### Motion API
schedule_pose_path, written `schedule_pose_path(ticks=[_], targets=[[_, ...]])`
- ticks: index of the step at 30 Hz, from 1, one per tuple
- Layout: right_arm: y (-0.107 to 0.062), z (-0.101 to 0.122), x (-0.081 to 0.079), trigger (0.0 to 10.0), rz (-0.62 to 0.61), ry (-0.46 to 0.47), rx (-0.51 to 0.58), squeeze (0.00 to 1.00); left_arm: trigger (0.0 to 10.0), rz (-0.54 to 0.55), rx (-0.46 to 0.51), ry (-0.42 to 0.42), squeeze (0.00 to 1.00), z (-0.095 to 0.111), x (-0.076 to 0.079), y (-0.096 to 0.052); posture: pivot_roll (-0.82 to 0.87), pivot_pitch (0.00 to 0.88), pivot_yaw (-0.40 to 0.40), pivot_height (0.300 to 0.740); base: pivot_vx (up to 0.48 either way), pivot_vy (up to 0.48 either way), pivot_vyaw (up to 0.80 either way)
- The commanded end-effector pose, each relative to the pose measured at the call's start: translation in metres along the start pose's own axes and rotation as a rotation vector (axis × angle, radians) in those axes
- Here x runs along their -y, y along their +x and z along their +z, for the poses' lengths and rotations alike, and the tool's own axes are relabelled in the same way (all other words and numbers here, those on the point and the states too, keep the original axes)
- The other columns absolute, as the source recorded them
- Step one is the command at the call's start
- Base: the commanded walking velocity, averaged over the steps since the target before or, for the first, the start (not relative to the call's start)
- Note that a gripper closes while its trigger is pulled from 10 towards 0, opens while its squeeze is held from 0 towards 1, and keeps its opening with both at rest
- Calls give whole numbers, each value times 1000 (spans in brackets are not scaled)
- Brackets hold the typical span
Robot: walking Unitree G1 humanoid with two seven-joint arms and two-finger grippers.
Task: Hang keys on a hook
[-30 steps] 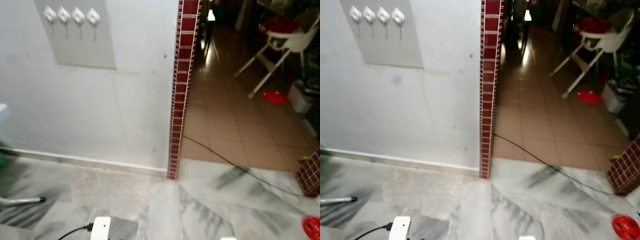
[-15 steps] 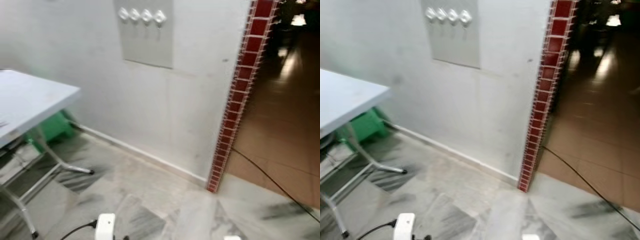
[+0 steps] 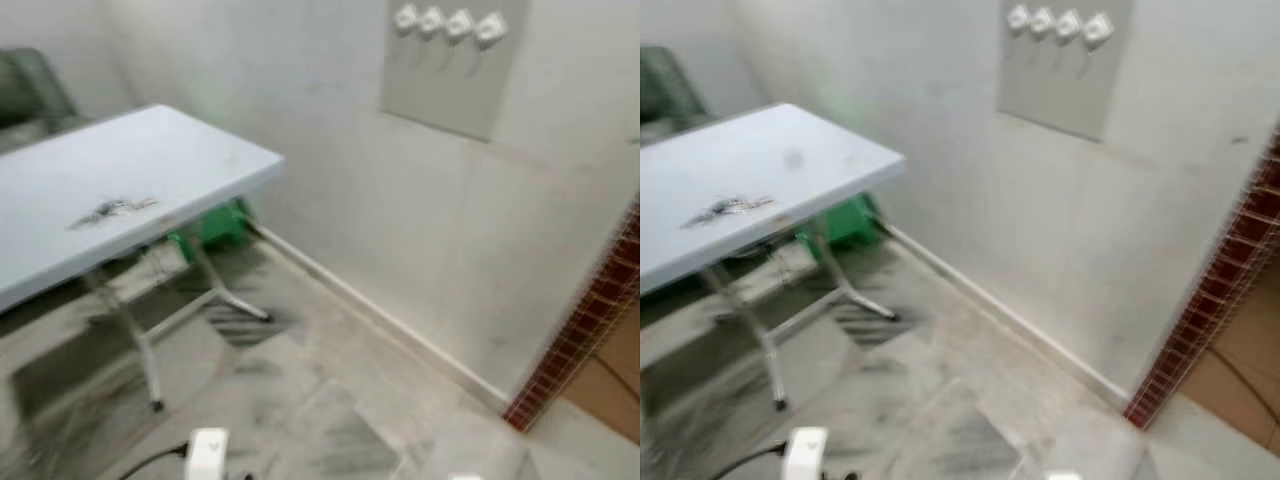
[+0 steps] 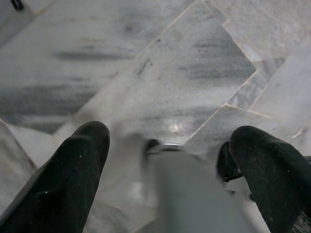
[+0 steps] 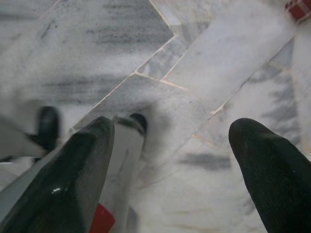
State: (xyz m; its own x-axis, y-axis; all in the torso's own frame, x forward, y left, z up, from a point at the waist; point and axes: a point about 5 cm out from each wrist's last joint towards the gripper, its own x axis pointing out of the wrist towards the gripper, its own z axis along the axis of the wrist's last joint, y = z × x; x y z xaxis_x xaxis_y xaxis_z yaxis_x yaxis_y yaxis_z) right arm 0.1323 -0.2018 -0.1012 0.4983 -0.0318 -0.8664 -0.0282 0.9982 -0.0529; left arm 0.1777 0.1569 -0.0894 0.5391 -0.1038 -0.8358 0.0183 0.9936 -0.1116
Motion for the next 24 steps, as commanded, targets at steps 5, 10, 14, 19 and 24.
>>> schedule_pose_path(ticks=[5,10,14,19,24], targets=[[2,5,-11,10000,29,1,13,0,10000,34,3,3,0,2,-12,-2,-25,0,12,740,0,0,800],[2,5,-10,10000,29,-1,12,0,10000,38,-2,3,0,2,-11,-1,-25,0,12,740,0,0,800],[2,5,-10,10000,29,-2,12,0,10000,37,-2,0,0,2,-11,-1,-25,0,11,740,0,0,800],[2,5,-11,10000,30,-4,11,0,10000,39,-3,3,0,1,-12,-2,-24,0,11,740,0,0,800],[2,4,-11,10000,31,-6,8,0,10000,39,-3,4,0,1,-12,-2,-24,0,12,740,0,0,800]])
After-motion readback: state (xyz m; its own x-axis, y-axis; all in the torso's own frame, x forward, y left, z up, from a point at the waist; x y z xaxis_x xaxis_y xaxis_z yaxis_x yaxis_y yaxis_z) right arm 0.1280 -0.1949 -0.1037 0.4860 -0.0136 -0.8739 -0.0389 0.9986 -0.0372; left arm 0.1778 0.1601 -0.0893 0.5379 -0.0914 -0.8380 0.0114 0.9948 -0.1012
